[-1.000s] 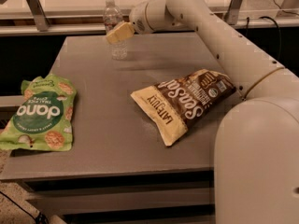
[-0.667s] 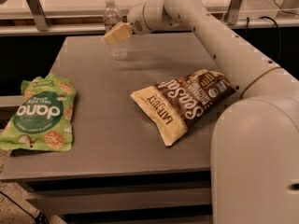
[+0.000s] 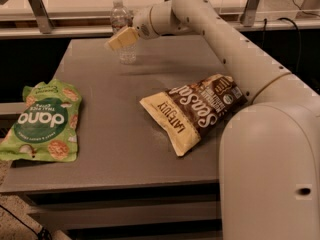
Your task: Move water bottle near green rice chip bag
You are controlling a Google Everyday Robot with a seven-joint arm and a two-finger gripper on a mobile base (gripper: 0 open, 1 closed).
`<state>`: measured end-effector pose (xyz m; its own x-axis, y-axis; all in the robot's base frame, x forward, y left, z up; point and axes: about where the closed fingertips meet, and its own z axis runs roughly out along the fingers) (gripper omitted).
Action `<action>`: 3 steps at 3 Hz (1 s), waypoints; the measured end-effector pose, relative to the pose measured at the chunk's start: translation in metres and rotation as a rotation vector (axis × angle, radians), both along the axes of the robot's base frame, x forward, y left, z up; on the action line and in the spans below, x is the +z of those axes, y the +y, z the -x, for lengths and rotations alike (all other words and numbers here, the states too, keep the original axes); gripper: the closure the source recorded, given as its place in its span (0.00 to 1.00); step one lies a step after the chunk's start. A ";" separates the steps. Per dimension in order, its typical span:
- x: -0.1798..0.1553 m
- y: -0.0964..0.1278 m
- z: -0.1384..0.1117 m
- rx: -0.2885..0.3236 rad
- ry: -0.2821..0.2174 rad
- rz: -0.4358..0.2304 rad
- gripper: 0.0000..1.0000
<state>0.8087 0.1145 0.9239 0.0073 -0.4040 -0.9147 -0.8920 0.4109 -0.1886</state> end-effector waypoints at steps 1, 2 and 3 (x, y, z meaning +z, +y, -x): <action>-0.004 0.008 0.002 0.025 0.005 -0.003 0.16; -0.006 0.009 0.004 0.036 0.008 0.001 0.39; -0.009 0.007 0.005 0.036 0.015 0.007 0.62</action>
Offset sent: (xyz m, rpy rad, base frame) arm -0.0054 0.0035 -0.0048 -0.0063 0.0050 0.0381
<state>0.8034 0.1214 0.9149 0.0088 -0.4099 -0.9121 -0.9089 0.3770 -0.1782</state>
